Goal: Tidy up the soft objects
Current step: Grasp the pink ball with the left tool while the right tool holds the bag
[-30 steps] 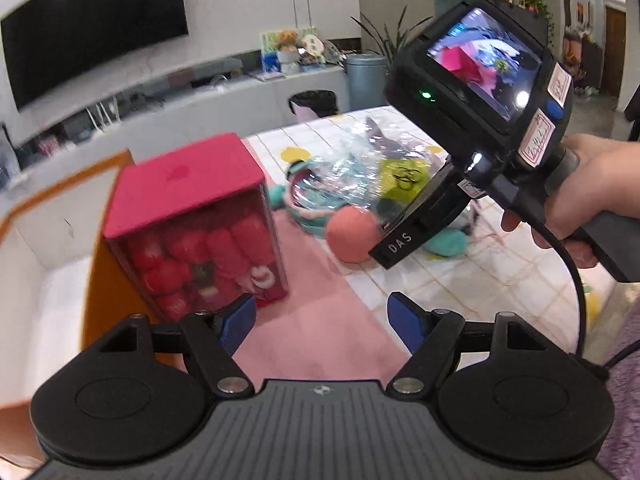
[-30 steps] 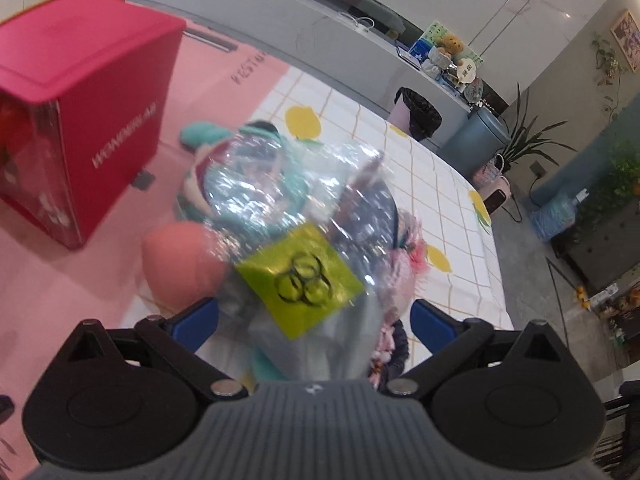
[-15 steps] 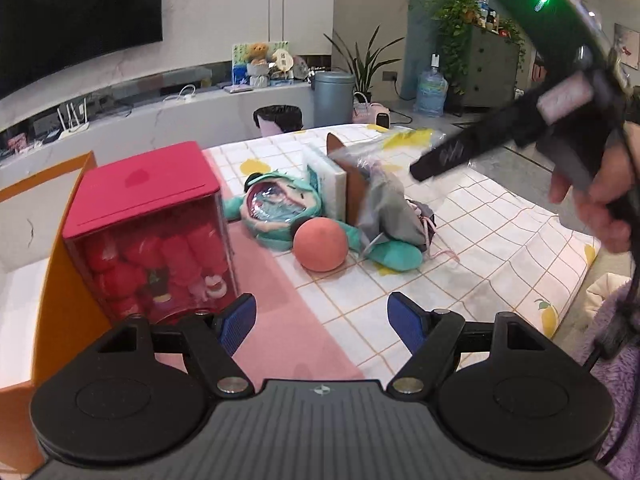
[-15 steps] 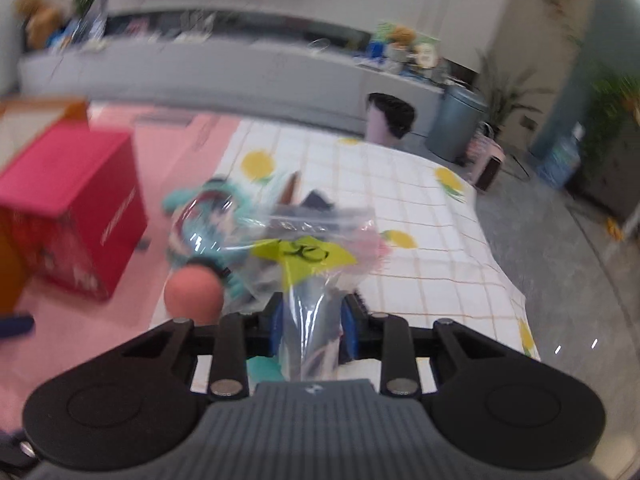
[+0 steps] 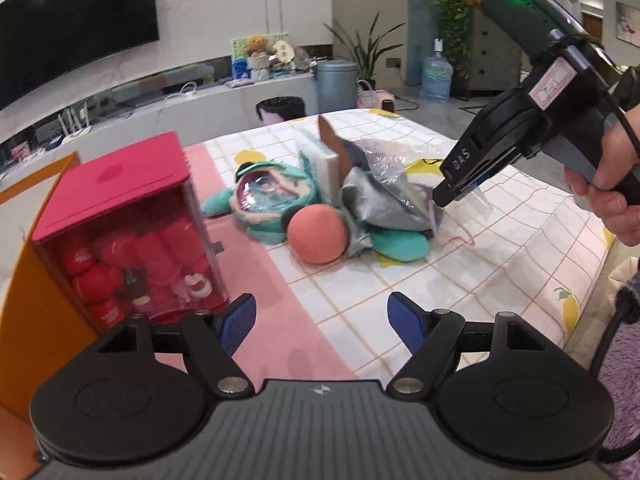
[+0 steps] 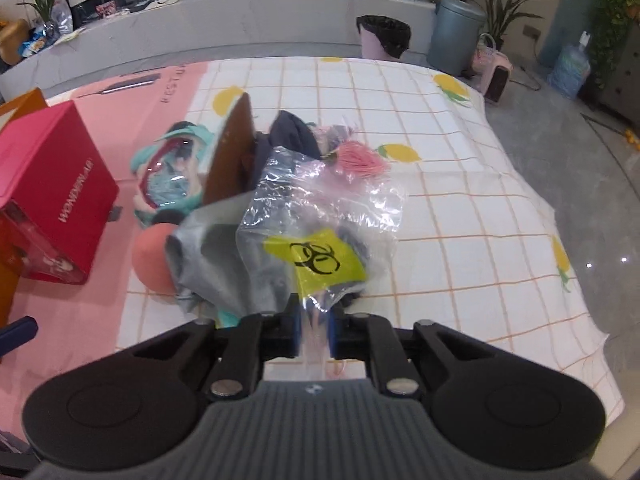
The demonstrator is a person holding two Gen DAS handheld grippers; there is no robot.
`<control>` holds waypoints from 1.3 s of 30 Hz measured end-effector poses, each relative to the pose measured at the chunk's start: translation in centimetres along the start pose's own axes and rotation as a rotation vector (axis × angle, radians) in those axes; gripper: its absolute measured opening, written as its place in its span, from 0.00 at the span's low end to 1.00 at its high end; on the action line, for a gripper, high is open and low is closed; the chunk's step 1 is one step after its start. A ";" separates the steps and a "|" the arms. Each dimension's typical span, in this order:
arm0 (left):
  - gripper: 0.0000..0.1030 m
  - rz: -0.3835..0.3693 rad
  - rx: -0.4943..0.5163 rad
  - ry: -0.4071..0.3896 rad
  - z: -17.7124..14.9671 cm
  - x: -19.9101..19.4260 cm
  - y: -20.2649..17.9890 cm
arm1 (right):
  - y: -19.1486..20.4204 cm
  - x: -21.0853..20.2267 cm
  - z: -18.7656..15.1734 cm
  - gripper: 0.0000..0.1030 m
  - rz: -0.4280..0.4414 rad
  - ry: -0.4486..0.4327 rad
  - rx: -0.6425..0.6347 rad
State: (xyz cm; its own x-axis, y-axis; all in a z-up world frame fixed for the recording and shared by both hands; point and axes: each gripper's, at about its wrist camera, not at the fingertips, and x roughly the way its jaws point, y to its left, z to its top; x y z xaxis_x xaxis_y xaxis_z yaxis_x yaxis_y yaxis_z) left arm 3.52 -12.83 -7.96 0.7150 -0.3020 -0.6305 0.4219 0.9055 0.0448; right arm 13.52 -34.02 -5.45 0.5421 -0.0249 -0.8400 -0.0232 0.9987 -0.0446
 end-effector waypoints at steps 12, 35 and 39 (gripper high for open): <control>0.86 0.048 0.109 -0.097 1.6 3.0 -2.0 | -0.9 -1.5 0.2 0.03 0.021 -0.085 0.036; 0.72 0.135 0.051 -0.124 2.1 9.5 -2.0 | -1.5 -1.0 0.3 0.04 0.034 -0.090 0.084; 0.56 0.067 -0.050 -0.112 2.1 9.3 -0.4 | -1.5 -0.8 0.4 0.04 0.040 -0.084 0.085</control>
State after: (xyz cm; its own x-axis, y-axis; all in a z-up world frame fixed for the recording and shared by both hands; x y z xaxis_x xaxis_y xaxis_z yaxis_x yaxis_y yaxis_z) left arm 11.18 -16.61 -12.26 0.7996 -0.2694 -0.5368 0.3451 0.9376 0.0434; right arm 13.43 -35.47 -4.52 0.6104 0.0152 -0.7920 0.0231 0.9990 0.0370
